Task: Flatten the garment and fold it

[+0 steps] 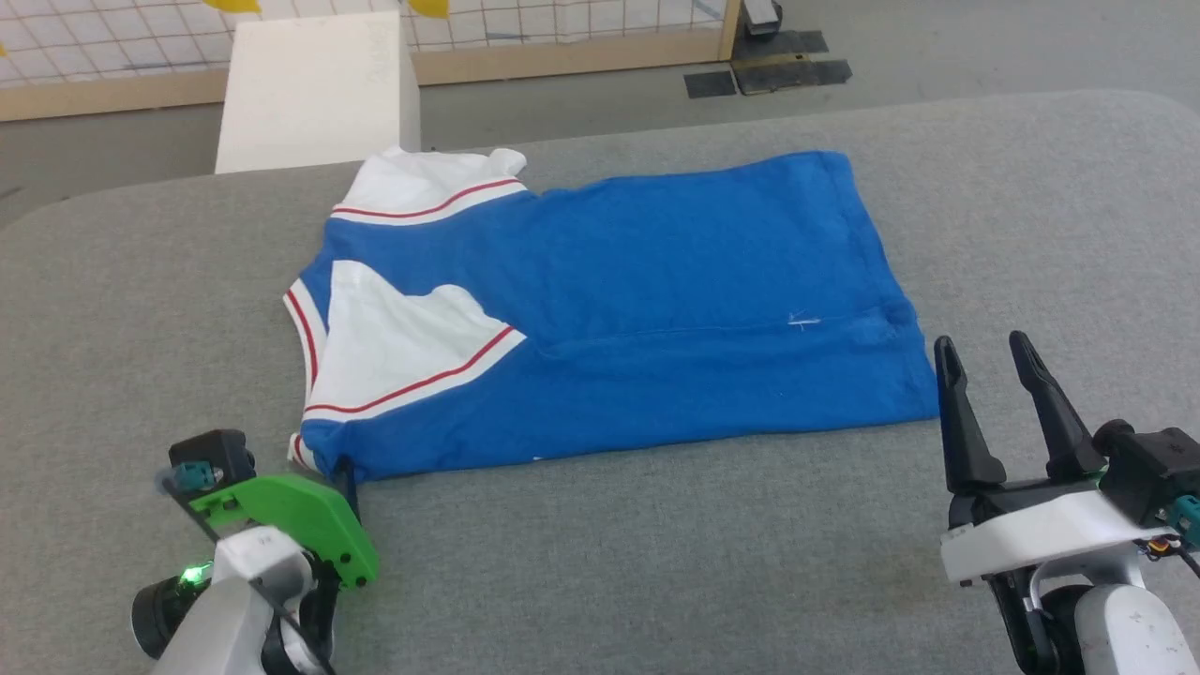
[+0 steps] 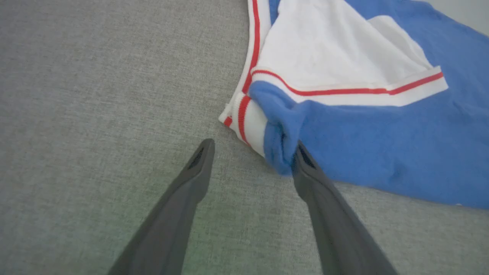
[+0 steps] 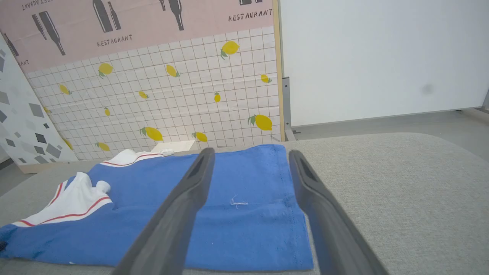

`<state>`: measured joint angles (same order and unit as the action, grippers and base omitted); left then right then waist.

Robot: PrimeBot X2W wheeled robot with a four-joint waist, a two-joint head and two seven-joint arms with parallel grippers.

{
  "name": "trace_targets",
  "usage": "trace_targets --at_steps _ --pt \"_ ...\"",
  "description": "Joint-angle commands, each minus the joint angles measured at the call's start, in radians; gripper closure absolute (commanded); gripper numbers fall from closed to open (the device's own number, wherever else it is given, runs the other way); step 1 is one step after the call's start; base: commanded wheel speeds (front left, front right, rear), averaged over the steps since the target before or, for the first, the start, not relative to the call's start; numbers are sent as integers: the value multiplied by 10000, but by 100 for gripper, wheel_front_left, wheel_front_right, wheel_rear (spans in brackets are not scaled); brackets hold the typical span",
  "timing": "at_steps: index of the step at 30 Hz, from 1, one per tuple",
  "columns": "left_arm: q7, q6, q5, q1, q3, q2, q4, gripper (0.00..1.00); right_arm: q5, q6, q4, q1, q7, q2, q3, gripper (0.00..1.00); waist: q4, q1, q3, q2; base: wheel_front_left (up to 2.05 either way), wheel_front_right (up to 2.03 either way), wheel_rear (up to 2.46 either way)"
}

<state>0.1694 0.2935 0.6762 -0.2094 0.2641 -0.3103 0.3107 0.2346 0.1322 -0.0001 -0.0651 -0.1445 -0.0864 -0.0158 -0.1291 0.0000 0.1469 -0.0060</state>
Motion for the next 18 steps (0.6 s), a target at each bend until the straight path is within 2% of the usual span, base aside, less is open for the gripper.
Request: trace_targets --at_steps 1,5,8,9,11,18 --pt "292 156 183 -267 -72 51 177 0 -100 -15 -67 -23 -79 43 25 0 -111 0 112 60 0 0 0" --pt "1219 369 630 -455 -154 159 667 0 -121 -15 -33 -40 -153 58 101 0 -249 0 196 60 0 0 0" --pt "1757 286 879 -514 -103 173 879 0 -120 -15 22 -56 -202 75 162 0 -338 0 224 60 0 0 0" --pt "1914 202 960 -519 -67 172 904 28 -122 -15 43 -53 -217 80 174 0 -361 0 227 60 0 0 0" --pt "1995 26 1055 -532 -43 155 862 100 -136 -15 74 -52 -235 87 168 0 -383 0 241 60 0 0 0" --pt "1895 -254 1067 -532 62 105 768 100 -471 -15 500 -377 39 71 -15 0 -325 0 308 60 0 0 0"
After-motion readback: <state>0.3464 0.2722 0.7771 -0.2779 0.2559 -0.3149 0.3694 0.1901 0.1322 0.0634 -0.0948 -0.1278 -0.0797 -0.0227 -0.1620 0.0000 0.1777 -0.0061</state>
